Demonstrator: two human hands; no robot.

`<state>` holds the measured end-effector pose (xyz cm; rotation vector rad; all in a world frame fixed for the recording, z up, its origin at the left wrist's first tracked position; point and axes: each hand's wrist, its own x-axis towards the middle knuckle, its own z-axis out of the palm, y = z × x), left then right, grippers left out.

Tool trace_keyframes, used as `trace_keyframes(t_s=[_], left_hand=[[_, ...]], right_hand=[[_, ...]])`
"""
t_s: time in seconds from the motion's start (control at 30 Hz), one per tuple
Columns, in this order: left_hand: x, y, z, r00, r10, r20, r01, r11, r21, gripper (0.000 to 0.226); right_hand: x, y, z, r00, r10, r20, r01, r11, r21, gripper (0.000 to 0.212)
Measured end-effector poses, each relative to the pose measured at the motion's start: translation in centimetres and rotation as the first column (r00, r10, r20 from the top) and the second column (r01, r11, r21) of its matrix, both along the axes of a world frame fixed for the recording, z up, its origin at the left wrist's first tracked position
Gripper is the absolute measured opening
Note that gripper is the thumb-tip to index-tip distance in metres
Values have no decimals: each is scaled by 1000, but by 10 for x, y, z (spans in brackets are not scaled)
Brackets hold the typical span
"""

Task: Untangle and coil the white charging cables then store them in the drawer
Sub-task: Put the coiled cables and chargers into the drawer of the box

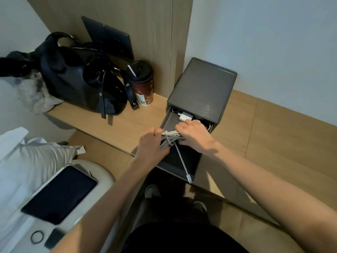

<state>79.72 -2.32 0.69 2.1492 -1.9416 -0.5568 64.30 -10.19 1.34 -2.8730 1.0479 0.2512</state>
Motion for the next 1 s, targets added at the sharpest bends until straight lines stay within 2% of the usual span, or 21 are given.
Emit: trace_keyframes(t_s=[0.1,0.2,0.33,0.47,0.53,0.63,0.77,0.83,0.87,0.93,1.0], left_hand=[[1,-7,-3,999,-45,-11,45,999,-3,56],[-2,-10,-9,995,-93,-22,92,995,-23,59],[-5,-10,-16,987,-152,56,156,985,-70,64],[-6,-11,-20,970,-216,108,217,976,-2,77],[-7,-9,-20,951,-257,174,257,966,24,79],[-10,-10,-27,916,-256,309,276,961,-23,79],[-16,-11,-28,881,-248,402,279,960,-20,77],[-20,-11,-23,895,-237,378,234,971,54,86],[-21,-10,-25,913,-253,319,239,968,81,91],[-24,-12,-23,938,-271,214,239,957,163,82],[-25,-13,-26,956,-232,177,210,968,135,67]], right_hand=[[-1,-7,-6,1000,-9,-3,9,1000,-9,45],[-2,-16,-12,999,-27,-21,27,1000,-9,35],[-3,-20,-13,997,-45,-64,47,999,18,38],[-9,-19,-19,996,-81,-28,82,995,62,46],[-16,-17,-25,996,-88,14,86,990,113,55],[-27,-15,-31,992,-110,57,99,980,172,68],[-34,-11,-28,984,-134,116,112,977,180,63],[-36,-10,-27,984,-123,126,101,981,169,59],[-35,-9,-27,985,-121,127,99,982,163,57],[-32,-7,-26,982,-153,113,136,980,144,53],[-26,-5,-25,975,-206,84,196,974,116,50]])
